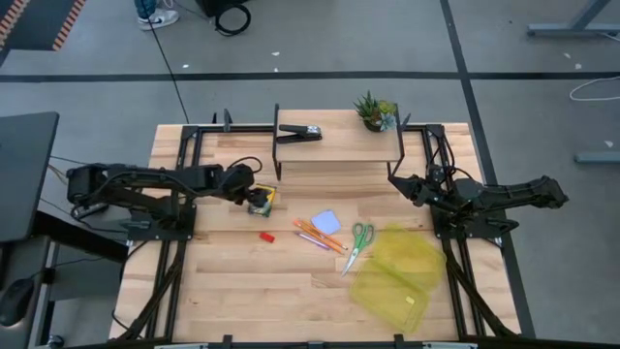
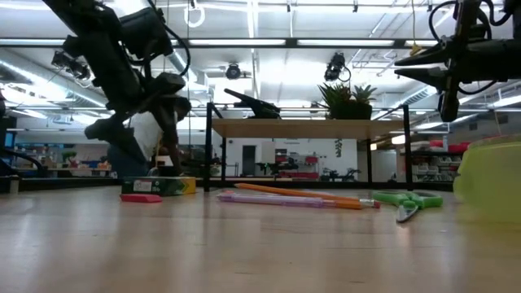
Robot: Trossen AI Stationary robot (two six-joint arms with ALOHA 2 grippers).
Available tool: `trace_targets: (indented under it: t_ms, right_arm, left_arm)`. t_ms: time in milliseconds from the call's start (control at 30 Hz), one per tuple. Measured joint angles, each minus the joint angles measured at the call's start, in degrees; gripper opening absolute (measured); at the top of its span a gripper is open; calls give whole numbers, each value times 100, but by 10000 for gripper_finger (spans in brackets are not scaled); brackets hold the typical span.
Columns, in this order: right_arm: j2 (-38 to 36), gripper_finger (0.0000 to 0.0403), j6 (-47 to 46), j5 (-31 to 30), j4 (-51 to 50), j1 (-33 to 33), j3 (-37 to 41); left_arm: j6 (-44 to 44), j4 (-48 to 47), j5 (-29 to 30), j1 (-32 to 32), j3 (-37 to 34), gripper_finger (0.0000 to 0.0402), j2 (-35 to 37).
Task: Pack school essentials
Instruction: Put the yellow crayon box into the yellow supply box
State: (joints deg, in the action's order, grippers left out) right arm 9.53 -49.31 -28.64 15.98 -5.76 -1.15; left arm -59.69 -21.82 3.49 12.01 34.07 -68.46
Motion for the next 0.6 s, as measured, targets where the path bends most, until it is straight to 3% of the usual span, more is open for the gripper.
trace_targets:
  t_ms: [133, 300, 600]
  right_arm:
    - [41, 57, -47, 0, 7, 0, -2]
    - [66, 57, -109, -1, -2, 0, -2]
    - [125, 57, -116, -1, -2, 0, -2]
  left_arm:
    - [-59, -411, 159, -14, 273, 395, -292]
    - [68, -1254, 742, -246, 931, 389, -680]
    - [14, -1705, 777, -452, 1640, 385, -1707]
